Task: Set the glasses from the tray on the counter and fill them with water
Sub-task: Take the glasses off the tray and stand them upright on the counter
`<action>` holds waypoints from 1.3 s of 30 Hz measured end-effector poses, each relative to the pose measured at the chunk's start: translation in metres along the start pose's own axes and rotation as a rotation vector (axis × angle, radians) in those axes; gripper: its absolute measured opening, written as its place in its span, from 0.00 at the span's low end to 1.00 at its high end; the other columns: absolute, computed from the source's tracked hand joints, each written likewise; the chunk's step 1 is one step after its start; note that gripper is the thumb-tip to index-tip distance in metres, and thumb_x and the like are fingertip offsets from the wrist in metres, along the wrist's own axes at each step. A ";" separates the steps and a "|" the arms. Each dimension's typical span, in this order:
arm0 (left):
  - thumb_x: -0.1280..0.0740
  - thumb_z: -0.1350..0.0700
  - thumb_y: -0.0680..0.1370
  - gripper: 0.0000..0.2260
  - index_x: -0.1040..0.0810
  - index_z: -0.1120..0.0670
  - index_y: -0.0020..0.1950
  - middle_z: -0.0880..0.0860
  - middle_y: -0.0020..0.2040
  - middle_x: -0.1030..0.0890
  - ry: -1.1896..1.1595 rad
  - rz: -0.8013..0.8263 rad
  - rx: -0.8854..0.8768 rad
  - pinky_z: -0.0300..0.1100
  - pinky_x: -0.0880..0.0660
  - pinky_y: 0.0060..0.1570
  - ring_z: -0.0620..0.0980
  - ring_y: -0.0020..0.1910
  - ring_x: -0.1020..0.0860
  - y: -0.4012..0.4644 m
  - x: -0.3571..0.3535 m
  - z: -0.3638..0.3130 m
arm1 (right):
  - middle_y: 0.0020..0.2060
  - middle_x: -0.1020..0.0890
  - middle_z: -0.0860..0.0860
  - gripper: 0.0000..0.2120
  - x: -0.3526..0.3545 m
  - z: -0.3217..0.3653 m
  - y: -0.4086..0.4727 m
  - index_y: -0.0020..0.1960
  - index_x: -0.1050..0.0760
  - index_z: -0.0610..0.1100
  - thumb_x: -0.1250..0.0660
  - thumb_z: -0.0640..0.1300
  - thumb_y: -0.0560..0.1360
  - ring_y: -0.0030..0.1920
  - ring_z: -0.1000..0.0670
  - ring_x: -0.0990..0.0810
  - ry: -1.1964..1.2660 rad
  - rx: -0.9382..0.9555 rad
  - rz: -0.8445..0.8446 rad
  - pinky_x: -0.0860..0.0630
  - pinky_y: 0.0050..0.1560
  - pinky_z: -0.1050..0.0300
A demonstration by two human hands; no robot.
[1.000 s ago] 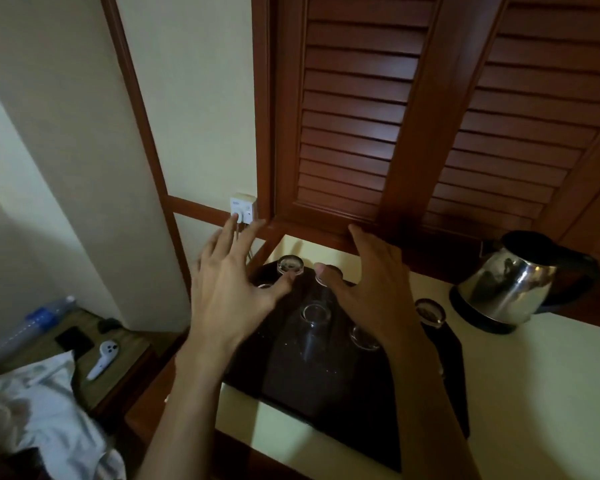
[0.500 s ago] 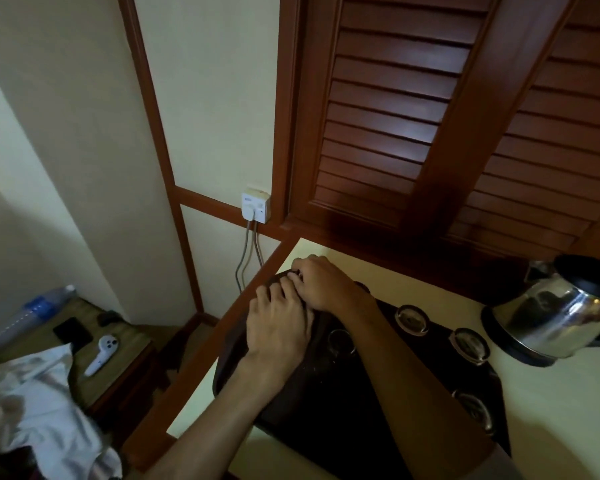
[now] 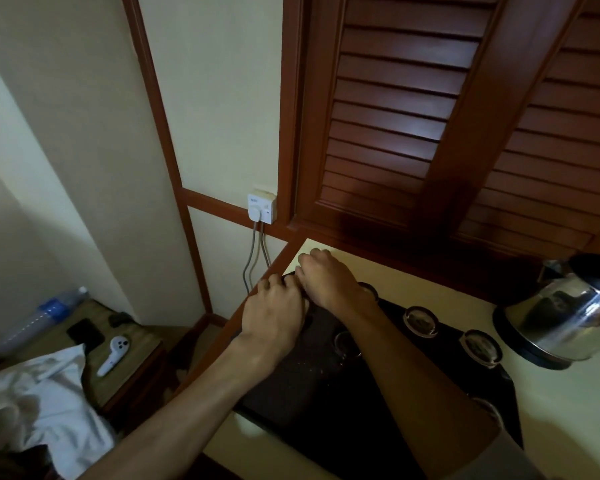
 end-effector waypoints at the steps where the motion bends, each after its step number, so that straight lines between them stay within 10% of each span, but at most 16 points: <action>1: 0.37 0.50 0.84 0.19 0.32 0.56 0.73 0.59 0.69 0.26 -0.036 -0.033 0.011 0.50 0.24 0.62 0.58 0.68 0.26 0.000 0.008 0.002 | 0.52 0.25 0.44 0.09 0.009 -0.001 -0.003 0.56 0.25 0.40 0.42 0.43 0.83 0.55 0.43 0.25 0.052 -0.007 -0.048 0.36 0.46 0.54; 13: 0.40 0.53 0.82 0.12 0.25 0.59 0.43 0.54 0.36 0.21 -0.677 -0.551 -0.010 0.47 0.26 0.34 0.55 0.36 0.21 -0.014 0.127 -0.019 | 0.33 0.25 0.52 0.12 0.142 -0.084 -0.105 0.37 0.28 0.46 0.33 0.40 0.79 0.32 0.58 0.26 0.417 -0.188 -0.721 0.34 0.33 0.71; 16: 0.41 0.51 0.80 0.17 0.21 0.60 0.41 0.61 0.36 0.16 -1.125 -0.368 0.011 0.57 0.19 0.42 0.61 0.38 0.17 -0.012 0.113 -0.052 | 0.30 0.23 0.50 0.11 0.162 -0.128 -0.159 0.36 0.24 0.42 0.33 0.42 0.77 0.31 0.53 0.25 0.464 -0.290 -0.895 0.31 0.38 0.65; 20: 0.42 0.55 0.84 0.14 0.20 0.60 0.47 0.57 0.36 0.14 -1.887 0.090 0.199 0.40 0.23 0.23 0.54 0.31 0.18 -0.040 0.075 -0.137 | 0.33 0.17 0.44 0.11 0.165 -0.197 -0.242 0.39 0.19 0.38 0.35 0.40 0.77 0.34 0.49 0.19 0.766 -0.429 -0.998 0.25 0.36 0.58; 24: 0.43 0.53 0.86 0.13 0.23 0.59 0.55 0.60 0.44 0.13 -2.301 0.471 0.415 0.42 0.18 0.38 0.54 0.34 0.15 -0.085 0.040 -0.231 | 0.35 0.16 0.41 0.10 0.137 -0.265 -0.311 0.36 0.18 0.39 0.34 0.37 0.74 0.35 0.44 0.19 1.341 -0.655 -1.044 0.28 0.29 0.55; 29: 0.46 0.54 0.87 0.16 0.24 0.63 0.52 0.65 0.47 0.17 -2.451 0.783 0.629 0.43 0.19 0.31 0.59 0.37 0.18 -0.118 0.005 -0.325 | 0.41 0.15 0.54 0.09 0.097 -0.324 -0.370 0.47 0.24 0.46 0.27 0.46 0.71 0.44 0.50 0.18 1.841 -0.617 -0.842 0.20 0.40 0.59; 32: 0.46 0.54 0.86 0.18 0.22 0.65 0.60 0.67 0.53 0.19 -2.506 0.976 0.667 0.46 0.17 0.30 0.59 0.45 0.20 -0.135 -0.012 -0.362 | 0.51 0.18 0.40 0.09 0.083 -0.346 -0.381 0.56 0.24 0.38 0.35 0.42 0.79 0.47 0.47 0.16 2.218 -0.503 -0.734 0.19 0.37 0.64; 36: 0.44 0.53 0.84 0.17 0.22 0.64 0.59 0.64 0.45 0.17 -2.426 1.064 0.651 0.44 0.19 0.29 0.56 0.35 0.21 -0.150 -0.040 -0.396 | 0.43 0.15 0.34 0.27 0.068 -0.350 -0.394 0.41 0.15 0.32 0.47 0.43 0.86 0.40 0.41 0.14 2.422 -0.509 -0.601 0.17 0.35 0.56; 39: 0.42 0.48 0.84 0.20 0.24 0.61 0.68 0.63 0.45 0.18 -2.472 1.030 0.591 0.42 0.23 0.26 0.54 0.30 0.23 -0.152 -0.060 -0.411 | 0.44 0.17 0.31 0.20 0.056 -0.357 -0.403 0.53 0.19 0.31 0.41 0.47 0.84 0.34 0.45 0.18 2.458 -0.588 -0.535 0.19 0.33 0.57</action>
Point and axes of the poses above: each hand's wrist, its own y-axis towards the middle knuckle, its own x-axis out of the back of the hand, z = x × y, the point moved 3 cm from there along y, towards the middle knuckle
